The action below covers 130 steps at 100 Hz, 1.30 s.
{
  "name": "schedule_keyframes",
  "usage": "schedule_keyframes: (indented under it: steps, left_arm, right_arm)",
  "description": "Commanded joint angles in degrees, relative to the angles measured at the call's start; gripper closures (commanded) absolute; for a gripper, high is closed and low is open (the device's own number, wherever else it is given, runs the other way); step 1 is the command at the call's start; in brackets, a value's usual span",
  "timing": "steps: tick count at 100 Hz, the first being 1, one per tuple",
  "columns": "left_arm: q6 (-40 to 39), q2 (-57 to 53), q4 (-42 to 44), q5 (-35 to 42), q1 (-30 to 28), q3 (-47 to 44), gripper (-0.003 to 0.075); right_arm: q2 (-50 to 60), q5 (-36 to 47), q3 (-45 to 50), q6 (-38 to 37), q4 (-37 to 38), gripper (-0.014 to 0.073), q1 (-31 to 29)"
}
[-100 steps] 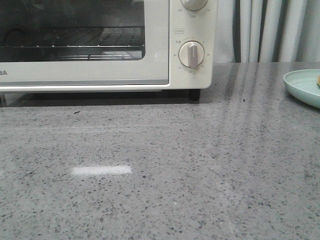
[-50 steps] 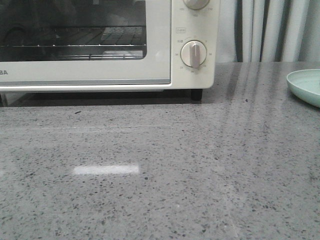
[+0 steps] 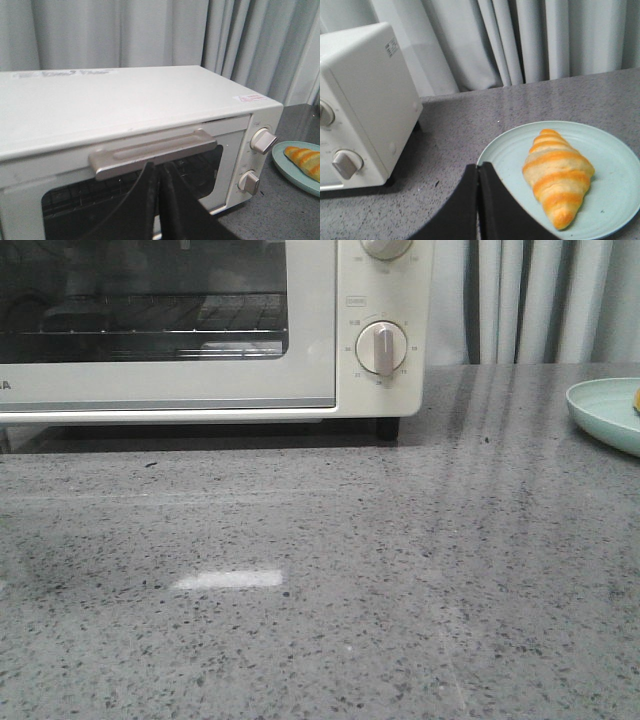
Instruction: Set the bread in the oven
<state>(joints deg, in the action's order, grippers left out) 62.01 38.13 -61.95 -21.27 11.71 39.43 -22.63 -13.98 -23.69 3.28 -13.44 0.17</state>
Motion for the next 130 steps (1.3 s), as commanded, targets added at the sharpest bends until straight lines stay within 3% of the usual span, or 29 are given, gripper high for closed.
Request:
schedule_keyframes:
  steps: [1, 37, 78, 110, 130]
  left_arm:
    - [1.5, 5.3, -0.3, 2.1, 2.6, 5.7, 0.0741]
    - [1.8, 20.9, 0.0, 2.2, 4.4, 13.6, 0.0741]
    - [1.8, 26.0, 0.3, 5.1, 4.4, 13.6, 0.0741]
    - [1.5, 23.2, 5.4, -4.9, 4.4, 11.6, 0.0742]
    - [-4.0, 18.4, 10.9, -13.0, 4.4, 8.5, 0.0742]
  right_arm:
    - [-1.2, 3.3, -2.1, 0.8, 0.5, 0.0663, 0.5]
    - [-1.2, 3.1, -2.1, 0.8, 0.5, 0.0663, 0.8]
    - [-1.2, 3.0, -2.1, 0.8, 0.5, 0.0663, 0.8]
    - [-1.2, 2.6, -2.1, 0.8, 0.5, 0.0663, 0.8]
    - [-1.2, 2.6, -2.1, 0.8, 0.5, 0.0663, 0.8]
